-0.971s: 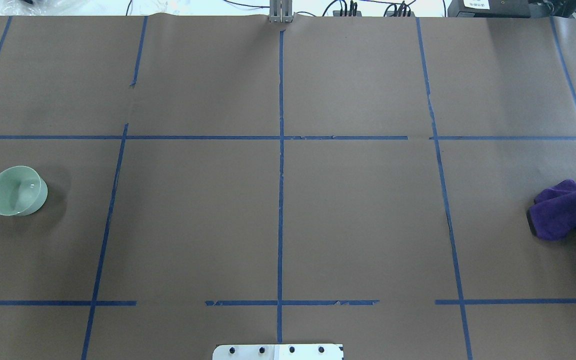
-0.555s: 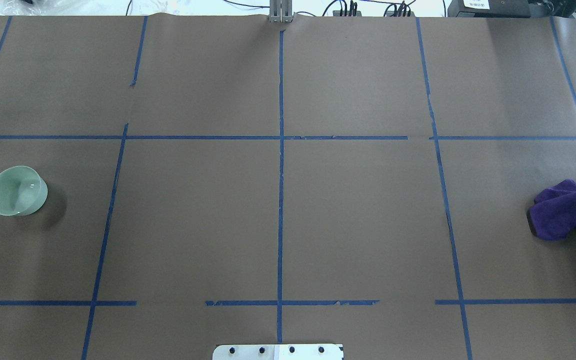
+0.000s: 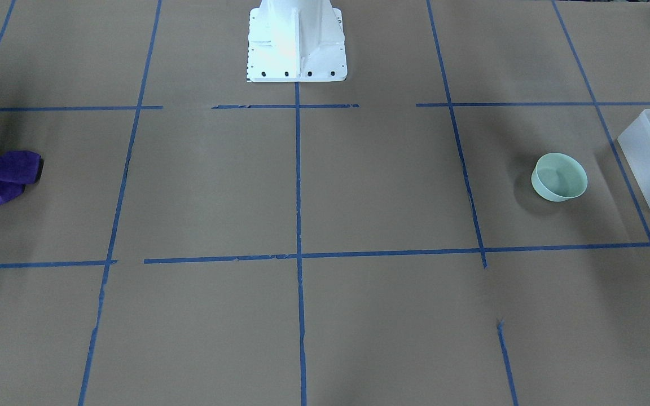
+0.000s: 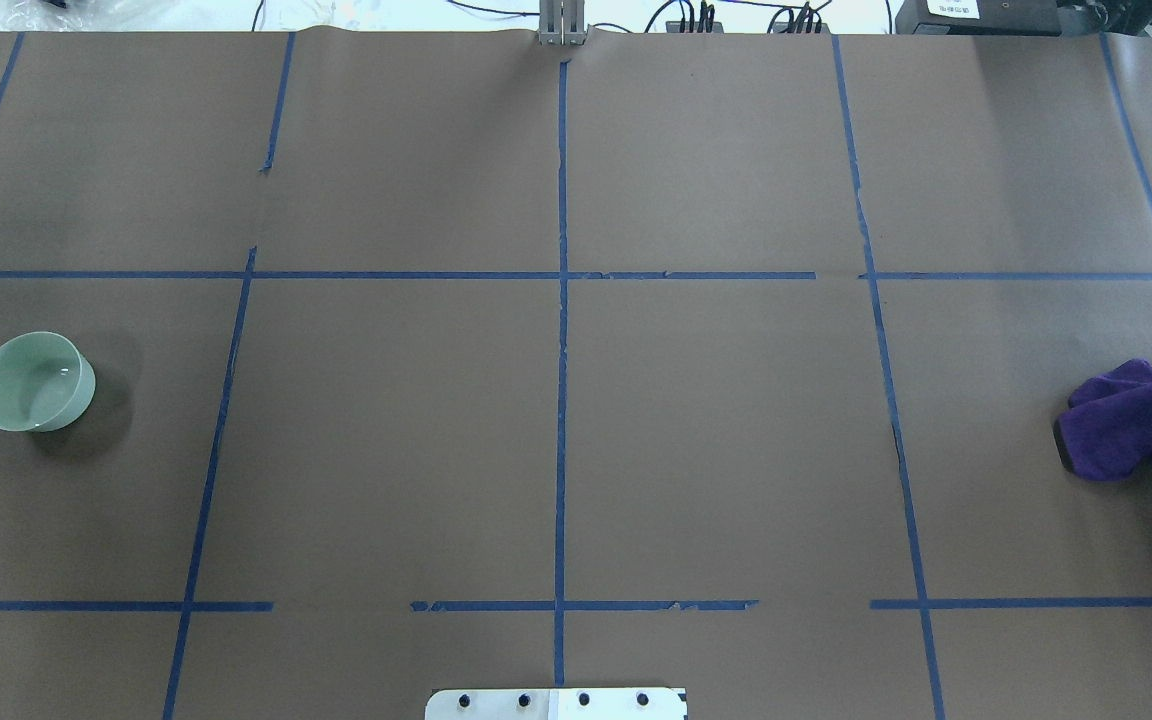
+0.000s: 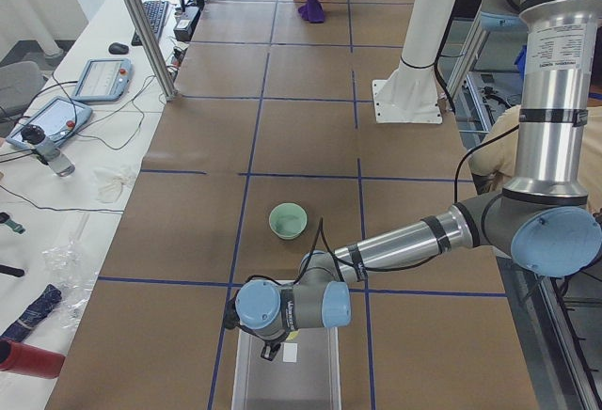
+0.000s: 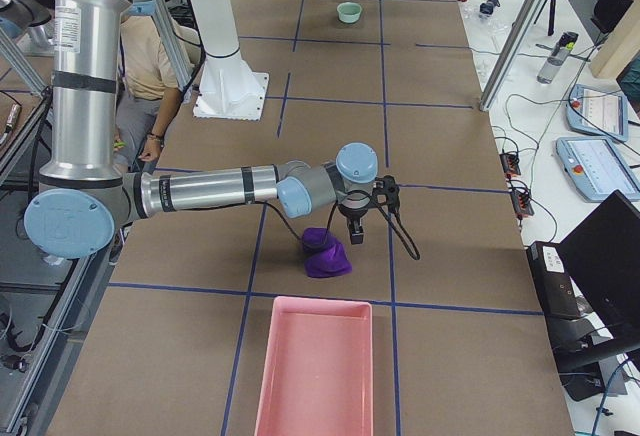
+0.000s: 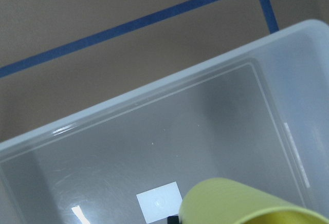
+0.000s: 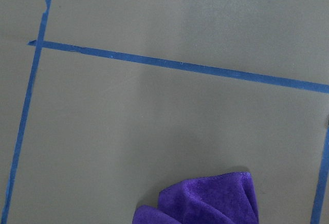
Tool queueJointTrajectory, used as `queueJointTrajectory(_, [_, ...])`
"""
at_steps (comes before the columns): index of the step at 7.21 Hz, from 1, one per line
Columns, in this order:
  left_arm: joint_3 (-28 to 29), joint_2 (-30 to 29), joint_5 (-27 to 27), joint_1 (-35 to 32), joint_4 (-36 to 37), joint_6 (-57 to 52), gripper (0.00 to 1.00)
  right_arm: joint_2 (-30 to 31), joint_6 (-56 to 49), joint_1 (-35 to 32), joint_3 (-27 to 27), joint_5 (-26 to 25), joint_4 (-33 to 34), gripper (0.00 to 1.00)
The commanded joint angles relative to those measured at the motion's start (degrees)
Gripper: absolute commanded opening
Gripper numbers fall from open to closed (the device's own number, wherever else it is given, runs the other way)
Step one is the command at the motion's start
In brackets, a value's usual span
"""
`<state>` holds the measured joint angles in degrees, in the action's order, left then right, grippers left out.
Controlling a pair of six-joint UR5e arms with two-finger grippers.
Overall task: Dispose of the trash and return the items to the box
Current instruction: 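Lower the yellow cup into the clear box and open the left gripper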
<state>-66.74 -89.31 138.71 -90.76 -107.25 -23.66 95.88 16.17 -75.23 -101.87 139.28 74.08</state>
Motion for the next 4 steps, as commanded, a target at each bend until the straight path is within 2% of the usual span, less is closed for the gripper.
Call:
queueJointTrajectory(1, [3.7,0.0,3.2,0.1,-2.7,0.0,0.00,0.0,0.0,0.0,0.0,0.0,0.0,1.00])
queueJointTrajectory(2, [4.8,0.0,4.5,0.1,-3.0,-0.1,0.00,0.0,0.0,0.0,0.0,0.0,0.0,1.00])
queueJointTrajectory(4, [8.2,0.1,4.6,0.2,-9.6,-0.2,0.00,0.0,0.0,0.1,0.0,0.0,0.0,1.00])
